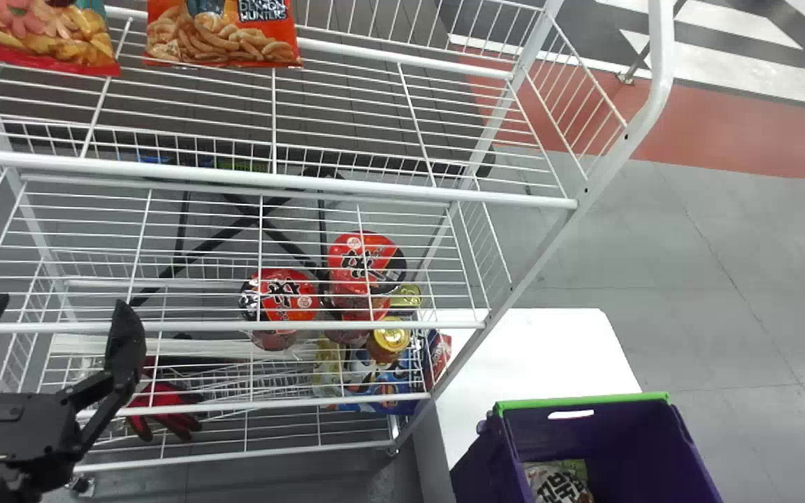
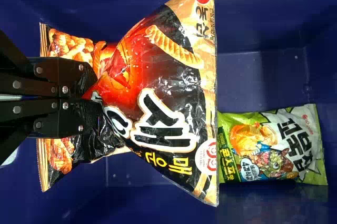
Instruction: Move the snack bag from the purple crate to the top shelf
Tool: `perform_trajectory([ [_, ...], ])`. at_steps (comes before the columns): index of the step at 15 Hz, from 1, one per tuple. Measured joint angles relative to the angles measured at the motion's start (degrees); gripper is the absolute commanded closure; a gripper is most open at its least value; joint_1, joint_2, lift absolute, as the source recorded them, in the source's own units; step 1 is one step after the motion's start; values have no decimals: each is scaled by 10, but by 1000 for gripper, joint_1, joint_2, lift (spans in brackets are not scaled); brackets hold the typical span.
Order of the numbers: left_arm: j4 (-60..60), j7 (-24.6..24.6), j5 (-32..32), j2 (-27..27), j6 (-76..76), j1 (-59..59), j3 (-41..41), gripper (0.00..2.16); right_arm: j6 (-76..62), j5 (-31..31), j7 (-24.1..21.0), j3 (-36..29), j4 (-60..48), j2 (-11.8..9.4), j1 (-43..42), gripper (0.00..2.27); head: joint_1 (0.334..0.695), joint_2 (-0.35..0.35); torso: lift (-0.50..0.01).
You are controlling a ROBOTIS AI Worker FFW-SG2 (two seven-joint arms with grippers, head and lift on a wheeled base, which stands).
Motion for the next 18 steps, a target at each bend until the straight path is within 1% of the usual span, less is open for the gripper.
perform_trajectory([
  [12, -4, 1, -3, 1, -2, 5, -2, 151, 16, 6, 5, 1, -16, 2, 0, 1413, 695, -350, -159],
  [18, -4, 1, -3, -1, -4, 4, -3, 151, 34, 14, 8, -6, -26, -3, -2, 1413, 695, -350, -135],
])
